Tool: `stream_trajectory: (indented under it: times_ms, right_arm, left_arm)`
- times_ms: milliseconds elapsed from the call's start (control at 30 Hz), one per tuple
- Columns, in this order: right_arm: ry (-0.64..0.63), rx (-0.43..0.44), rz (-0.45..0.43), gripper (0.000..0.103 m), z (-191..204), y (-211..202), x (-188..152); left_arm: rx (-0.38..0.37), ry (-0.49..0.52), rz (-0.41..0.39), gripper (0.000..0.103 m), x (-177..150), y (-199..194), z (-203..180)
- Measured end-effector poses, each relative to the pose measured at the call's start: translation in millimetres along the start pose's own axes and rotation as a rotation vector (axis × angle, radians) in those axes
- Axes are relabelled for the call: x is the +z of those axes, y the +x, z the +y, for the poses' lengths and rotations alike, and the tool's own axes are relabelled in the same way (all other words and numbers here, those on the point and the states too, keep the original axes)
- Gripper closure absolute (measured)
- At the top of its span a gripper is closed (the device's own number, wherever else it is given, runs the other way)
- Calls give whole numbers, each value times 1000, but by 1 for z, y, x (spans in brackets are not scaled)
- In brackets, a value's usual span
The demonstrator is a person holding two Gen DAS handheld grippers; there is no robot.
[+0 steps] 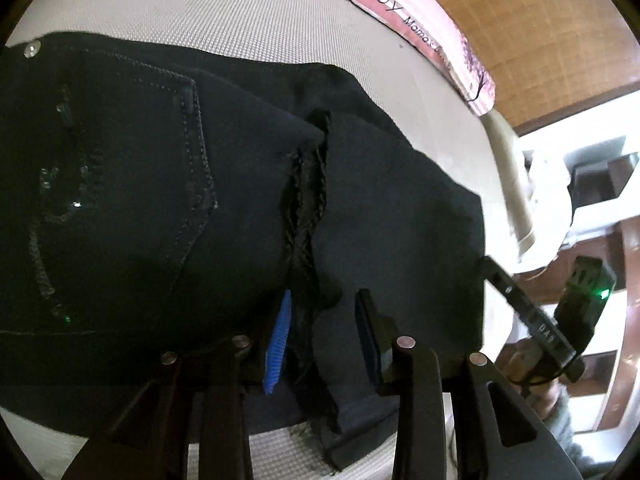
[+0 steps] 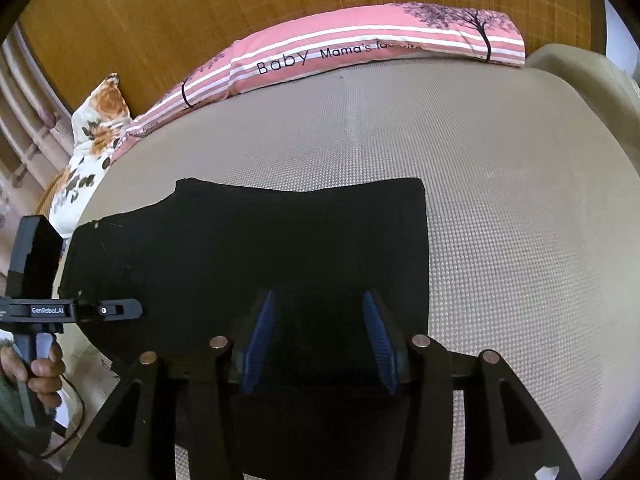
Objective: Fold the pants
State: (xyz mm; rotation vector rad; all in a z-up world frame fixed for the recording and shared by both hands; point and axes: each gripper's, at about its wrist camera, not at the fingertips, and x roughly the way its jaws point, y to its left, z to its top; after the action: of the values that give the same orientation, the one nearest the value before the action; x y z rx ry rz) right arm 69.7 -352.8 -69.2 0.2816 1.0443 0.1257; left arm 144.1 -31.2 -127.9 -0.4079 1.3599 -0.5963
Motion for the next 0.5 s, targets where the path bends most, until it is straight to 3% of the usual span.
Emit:
stream_trajectory:
  times_ms: [167, 500]
  right_arm:
    - [12, 9, 2, 54, -1, 3, 1]
    - [42, 29, 4, 54, -6, 6, 5]
  left_arm:
    - [-50, -31, -27, 66, 14, 3, 4]
    - [-32, 21, -92, 67, 33, 11, -2]
